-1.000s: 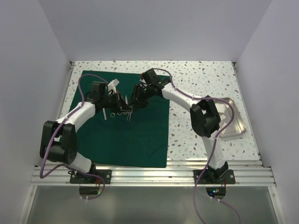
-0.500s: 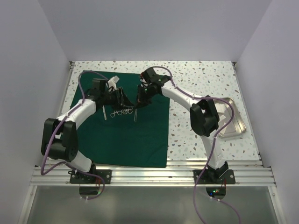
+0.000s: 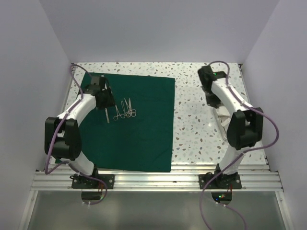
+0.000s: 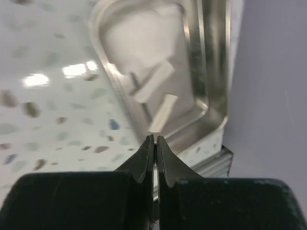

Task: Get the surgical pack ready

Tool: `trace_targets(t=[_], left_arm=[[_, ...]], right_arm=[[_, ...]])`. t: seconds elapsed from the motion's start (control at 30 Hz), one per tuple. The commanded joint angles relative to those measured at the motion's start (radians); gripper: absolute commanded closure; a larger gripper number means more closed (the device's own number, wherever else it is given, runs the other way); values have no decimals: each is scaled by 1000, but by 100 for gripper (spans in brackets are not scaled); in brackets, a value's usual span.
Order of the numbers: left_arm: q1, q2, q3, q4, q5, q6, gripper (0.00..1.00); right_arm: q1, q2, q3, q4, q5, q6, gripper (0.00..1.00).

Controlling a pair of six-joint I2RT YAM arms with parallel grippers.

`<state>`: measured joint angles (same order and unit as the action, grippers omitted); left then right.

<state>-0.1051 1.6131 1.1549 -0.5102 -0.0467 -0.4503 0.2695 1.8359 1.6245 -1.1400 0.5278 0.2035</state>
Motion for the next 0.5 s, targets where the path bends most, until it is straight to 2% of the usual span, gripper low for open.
trace_targets(t=[0.0,0.1,0.17,0.43,0.47], left_arm=[[5,66,61,-74,-192,-13,42],[4,99,91,-90,-212,-42,42],[5,123,103,-100,-214,-44,41],[5,180,138,-120,-151,-42,34],[5,192,146,-129,-147,-41,34]], right_arm=[[-123,-124,-218,147,150,-199,100],[-174,-141,-308,267,204,-275,100],[-188,-116,-327,345,172,-320,100],[-213,80,-213,319,117,-240,100],[-211,88,-212,309,100,-216,97]])
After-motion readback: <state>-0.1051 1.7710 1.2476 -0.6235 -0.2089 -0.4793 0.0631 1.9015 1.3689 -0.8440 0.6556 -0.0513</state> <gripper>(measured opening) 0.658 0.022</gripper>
